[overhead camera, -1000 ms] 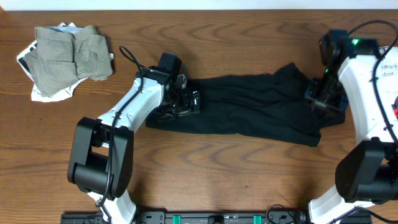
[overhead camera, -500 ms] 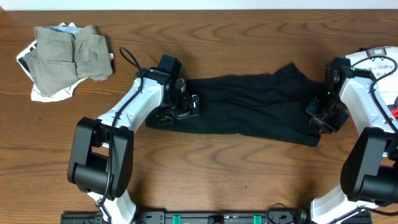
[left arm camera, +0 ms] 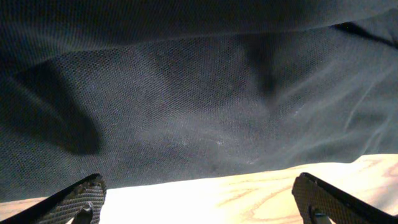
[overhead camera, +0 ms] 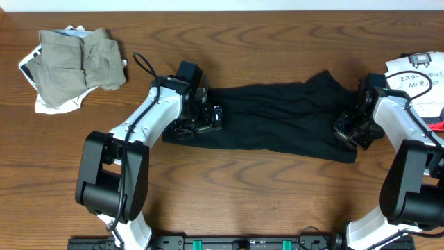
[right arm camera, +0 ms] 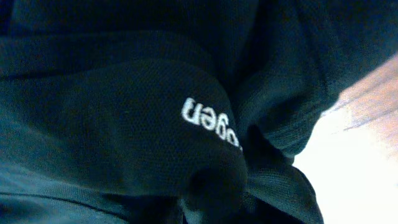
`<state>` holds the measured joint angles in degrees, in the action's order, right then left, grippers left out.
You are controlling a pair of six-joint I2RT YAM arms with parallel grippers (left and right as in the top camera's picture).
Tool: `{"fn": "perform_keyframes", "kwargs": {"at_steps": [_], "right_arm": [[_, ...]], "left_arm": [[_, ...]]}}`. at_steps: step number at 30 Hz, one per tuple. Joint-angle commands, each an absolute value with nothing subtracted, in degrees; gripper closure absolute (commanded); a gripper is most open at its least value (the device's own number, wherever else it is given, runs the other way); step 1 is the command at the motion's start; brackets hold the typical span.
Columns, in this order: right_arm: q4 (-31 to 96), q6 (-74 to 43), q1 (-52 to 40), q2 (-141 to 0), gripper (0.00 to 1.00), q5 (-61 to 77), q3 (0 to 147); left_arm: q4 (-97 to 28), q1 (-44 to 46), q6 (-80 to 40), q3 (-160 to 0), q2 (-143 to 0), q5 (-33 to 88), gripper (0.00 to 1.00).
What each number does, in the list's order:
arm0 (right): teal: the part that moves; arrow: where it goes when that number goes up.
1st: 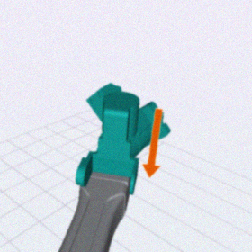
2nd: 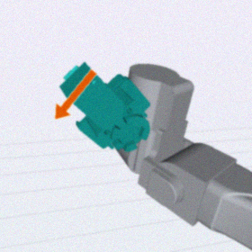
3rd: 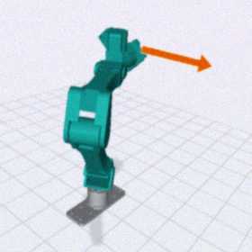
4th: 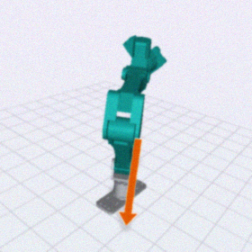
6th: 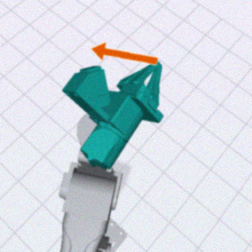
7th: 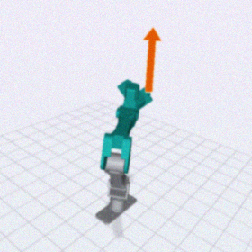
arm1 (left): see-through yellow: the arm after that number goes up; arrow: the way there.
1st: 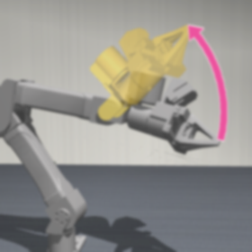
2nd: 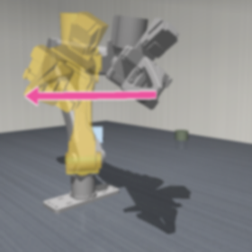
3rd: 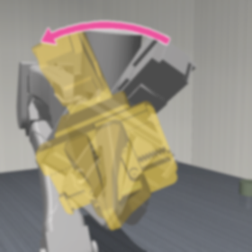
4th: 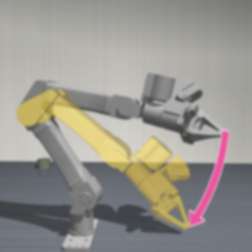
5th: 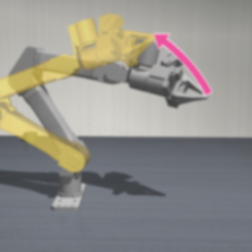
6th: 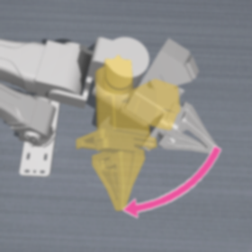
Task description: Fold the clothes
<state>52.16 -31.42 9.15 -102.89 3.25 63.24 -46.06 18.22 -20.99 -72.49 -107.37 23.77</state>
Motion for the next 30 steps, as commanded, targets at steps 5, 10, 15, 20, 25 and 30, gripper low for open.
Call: {"fn": "perform_keyframes", "kwargs": {"at_steps": [5,10,15,20,25,30], "right_arm": [[51.4,-32.75,9.21,-102.21,0.99,4.71,63.94],[52.31,-32.67,9.21,-102.08,0.99,8.58,67.46],[51.4,-32.73,9.21,-102.08,0.98,12.51,70.87],[50.0,-32.75,9.21,-102.1,0.96,12.51,71.61],[47.09,-33.85,9.15,-102.1,0.93,12.51,71.61],[44.14,-33.56,9.1,-102.13,0.81,12.29,71.57]], "left_arm": [[-46.24,18.17,-21.28,-72.34,-106.3,23.29,0.02],[-46.24,18.17,-21.28,-72.34,-106.3,23.29,0.02],[-46.26,18.17,-21.28,-72.34,-106.3,23.29,0.02],[-46.26,18.17,-21.26,-72.34,-106.3,23.29,0.02],[-46.24,18.17,-21.28,-72.34,-106.3,23.29,0.02],[-46.26,18.17,-21.28,-72.34,-106.3,23.31,0.02]]}}
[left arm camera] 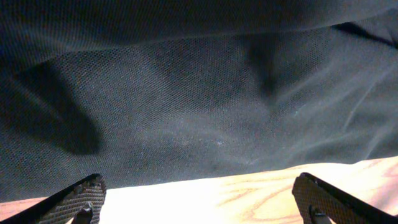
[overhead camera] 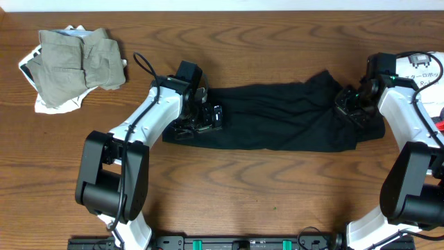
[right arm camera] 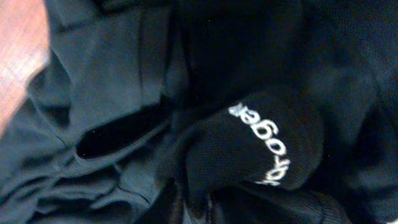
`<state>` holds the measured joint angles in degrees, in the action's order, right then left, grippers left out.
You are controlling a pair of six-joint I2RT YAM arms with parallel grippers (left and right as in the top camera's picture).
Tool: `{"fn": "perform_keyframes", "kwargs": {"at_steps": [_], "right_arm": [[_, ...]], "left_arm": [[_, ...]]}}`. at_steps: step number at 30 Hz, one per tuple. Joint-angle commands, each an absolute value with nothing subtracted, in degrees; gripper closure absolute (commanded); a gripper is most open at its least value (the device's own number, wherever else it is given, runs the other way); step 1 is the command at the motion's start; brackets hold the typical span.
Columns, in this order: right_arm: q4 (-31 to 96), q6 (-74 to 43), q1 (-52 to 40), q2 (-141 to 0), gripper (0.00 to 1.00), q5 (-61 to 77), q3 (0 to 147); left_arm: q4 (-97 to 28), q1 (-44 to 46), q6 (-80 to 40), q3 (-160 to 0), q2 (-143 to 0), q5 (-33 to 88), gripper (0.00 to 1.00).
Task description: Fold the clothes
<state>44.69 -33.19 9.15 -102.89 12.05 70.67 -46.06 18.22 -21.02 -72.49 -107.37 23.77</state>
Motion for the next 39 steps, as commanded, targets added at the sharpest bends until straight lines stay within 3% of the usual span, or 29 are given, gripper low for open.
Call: {"fn": "perform_keyframes", "kwargs": {"at_steps": [1,4,12,22,32,35,36,39], "right_arm": [[44.07,-33.19,9.04,-102.13,0.78,12.19,71.57],[44.16,-32.18,9.04,-102.13,0.71,11.86,71.57],[44.49,-29.78,10.07,-101.3,0.68,11.81,72.29],[39.75,-11.64,10.92,-101.16,0.48,17.17,75.11],[40.23,-11.79,10.98,-99.85,0.49,23.66,75.94],[43.31,-10.55,10.98,-98.41,0.53,26.04,75.99],[44.95,-10.55,10.98,-98.13,0.61,25.45,75.99],[51.13,-12.14,11.6,-98.15,0.95,21.74,75.94]], "left_arm": [[-46.26,18.17,-21.28,-72.34,-106.3,23.31,0.02],[-46.26,18.17,-21.28,-72.34,-106.3,23.31,0.02],[-46.5,18.17,-21.28,-72.34,-106.3,23.31,0.02],[-46.87,18.17,-21.28,-72.34,-106.3,23.29,0.02],[-47.31,18.17,-21.26,-72.34,-106.3,23.29,0.02],[-47.33,18.17,-21.26,-72.34,-106.3,23.29,0.02],[-47.33,18.17,-21.26,-72.34,-106.3,23.31,0.02],[-47.33,18.17,-21.26,-72.34,-106.3,23.29,0.02]]}}
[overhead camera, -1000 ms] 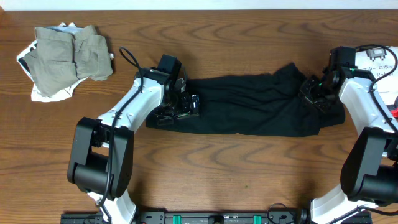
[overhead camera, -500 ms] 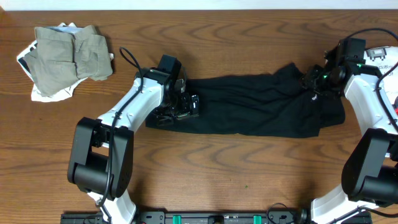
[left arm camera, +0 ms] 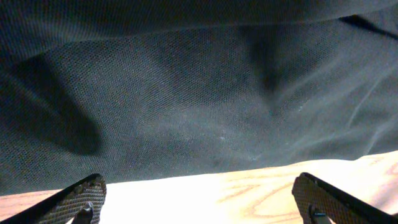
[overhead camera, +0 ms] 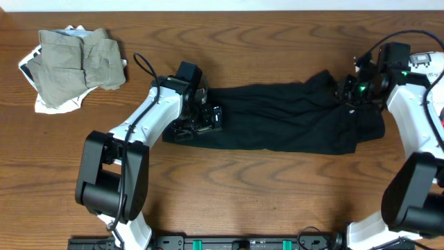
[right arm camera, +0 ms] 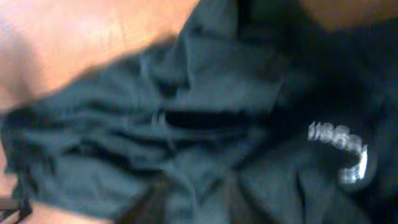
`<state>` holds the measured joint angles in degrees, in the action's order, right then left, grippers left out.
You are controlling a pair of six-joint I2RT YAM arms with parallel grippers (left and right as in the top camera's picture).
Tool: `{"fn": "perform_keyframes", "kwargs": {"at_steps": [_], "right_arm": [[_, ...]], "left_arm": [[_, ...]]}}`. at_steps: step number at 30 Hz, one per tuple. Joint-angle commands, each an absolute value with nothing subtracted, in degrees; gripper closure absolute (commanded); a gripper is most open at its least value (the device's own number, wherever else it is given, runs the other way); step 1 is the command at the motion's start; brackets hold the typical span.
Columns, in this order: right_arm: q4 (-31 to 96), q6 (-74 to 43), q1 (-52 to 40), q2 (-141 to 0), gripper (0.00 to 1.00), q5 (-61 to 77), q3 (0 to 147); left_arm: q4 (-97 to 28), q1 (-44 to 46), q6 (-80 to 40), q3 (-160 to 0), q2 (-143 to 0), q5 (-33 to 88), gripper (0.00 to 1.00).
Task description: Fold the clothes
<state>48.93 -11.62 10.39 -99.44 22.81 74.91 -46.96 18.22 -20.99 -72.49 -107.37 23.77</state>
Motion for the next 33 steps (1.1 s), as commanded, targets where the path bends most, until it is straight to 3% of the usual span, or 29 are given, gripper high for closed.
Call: {"fn": "perform_keyframes", "kwargs": {"at_steps": [1,5,11,33], "right_arm": [[52.8,-13.76,11.94,-98.15,0.99,20.23,75.9],[56.23,-20.1,13.47,-98.15,0.99,13.58,75.83],[55.88,-20.73,14.06,-98.61,0.99,9.82,75.57],[44.12,-20.78,12.62,-110.61,0.98,14.72,75.53]], "left_arm": [[-47.31,18.17,-21.26,-72.34,-106.3,23.29,0.02],[-47.31,18.17,-21.28,-72.34,-106.3,23.31,0.02],[-47.29,18.17,-21.28,-72.34,-106.3,23.29,0.02],[-47.29,18.17,-21.28,-72.34,-106.3,23.29,0.02]]}}
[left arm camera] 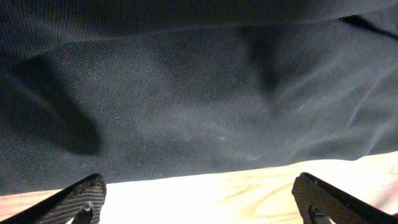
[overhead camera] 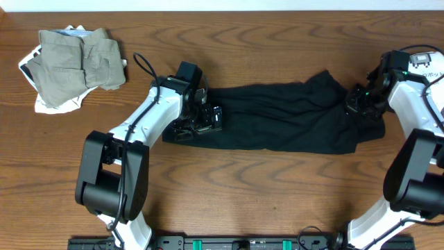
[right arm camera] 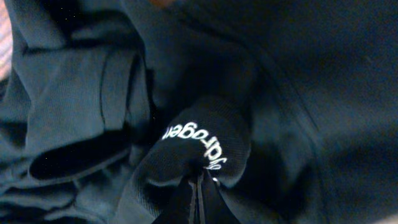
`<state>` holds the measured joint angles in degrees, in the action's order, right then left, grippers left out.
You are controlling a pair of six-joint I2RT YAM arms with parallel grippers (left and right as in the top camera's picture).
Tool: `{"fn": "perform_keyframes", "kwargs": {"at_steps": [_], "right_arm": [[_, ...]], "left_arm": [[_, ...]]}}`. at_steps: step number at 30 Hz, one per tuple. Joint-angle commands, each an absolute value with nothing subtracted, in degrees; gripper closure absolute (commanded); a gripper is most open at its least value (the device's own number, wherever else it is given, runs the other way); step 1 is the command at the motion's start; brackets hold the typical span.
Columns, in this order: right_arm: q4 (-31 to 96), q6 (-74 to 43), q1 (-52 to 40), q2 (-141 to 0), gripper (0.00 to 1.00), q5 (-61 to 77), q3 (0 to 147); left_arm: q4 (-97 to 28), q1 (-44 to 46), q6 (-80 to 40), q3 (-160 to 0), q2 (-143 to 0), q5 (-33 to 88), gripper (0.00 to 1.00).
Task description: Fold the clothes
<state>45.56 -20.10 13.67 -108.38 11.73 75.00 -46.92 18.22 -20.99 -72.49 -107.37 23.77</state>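
A black garment (overhead camera: pixel 284 118) lies stretched across the middle of the table. My left gripper (overhead camera: pixel 202 118) rests at its left end, open, its fingertips (left arm camera: pixel 81 196) wide apart over bare wood at the fabric's edge (left arm camera: pixel 186 124). My right gripper (overhead camera: pixel 361 104) is at the garment's right end, shut on a bunched fold of black cloth with white lettering (right arm camera: pixel 196 146). A folded khaki garment (overhead camera: pixel 76 59) sits at the far left corner.
White papers with print (overhead camera: pixel 416 73) lie at the right edge near my right arm. White paper shows under the khaki garment (overhead camera: pixel 52 104). Bare wood table (overhead camera: pixel 229 194) runs along the front.
My right gripper, still pinching the lettered fold, has moved slightly down and toward the garment's right end from its higher spot. The left gripper has not moved.
My right gripper held the garment's right end low near the front, with the cloth bunched. Then it was further back, and the right end lay straighter. It stayed at the back right edge, and now sits at the right end. The left gripper stayed open throughout.
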Motion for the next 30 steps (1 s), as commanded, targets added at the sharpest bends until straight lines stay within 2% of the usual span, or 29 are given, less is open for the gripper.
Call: {"fn": "perform_keyframes", "kwargs": {"at_steps": [1,10,17,20,22,26,27,30], "right_arm": [[43.29,-20.78,12.36,-110.98,0.97,15.49,75.53],[39.64,-21.58,10.28,-114.74,0.99,13.67,75.57],[44.69,-21.85,12.34,-108.92,0.99,13.3,79.11],[48.62,-21.06,13.52,-104.27,0.95,13.32,82.72],[51.18,-19.66,14.0,-101.23,0.87,13.34,85.17],[57.12,-16.32,13.67,-95.29,0.43,16.23,88.92],[58.54,-14.46,13.3,-93.84,0.36,18.15,89.12],[63.81,-11.07,11.75,-90.67,0.25,21.98,89.12]], "left_arm": [[-47.29,18.17,-21.28,-72.34,-106.3,23.29,0.02],[-47.48,18.17,-21.28,-72.34,-106.3,23.31,0.02],[-47.2,18.17,-21.28,-72.34,-106.3,23.31,0.02],[-47.13,18.17,-21.28,-72.34,-106.3,23.31,0.02],[-47.44,18.17,-21.28,-72.34,-106.3,23.31,0.02],[-47.27,18.17,-18.41,-72.34,-106.24,23.49,0.02],[-47.0,18.17,-16.91,-72.34,-106.08,23.73,0.02],[-46.11,17.89,-14.09,-72.51,-104.64,23.75,0.02]]}}
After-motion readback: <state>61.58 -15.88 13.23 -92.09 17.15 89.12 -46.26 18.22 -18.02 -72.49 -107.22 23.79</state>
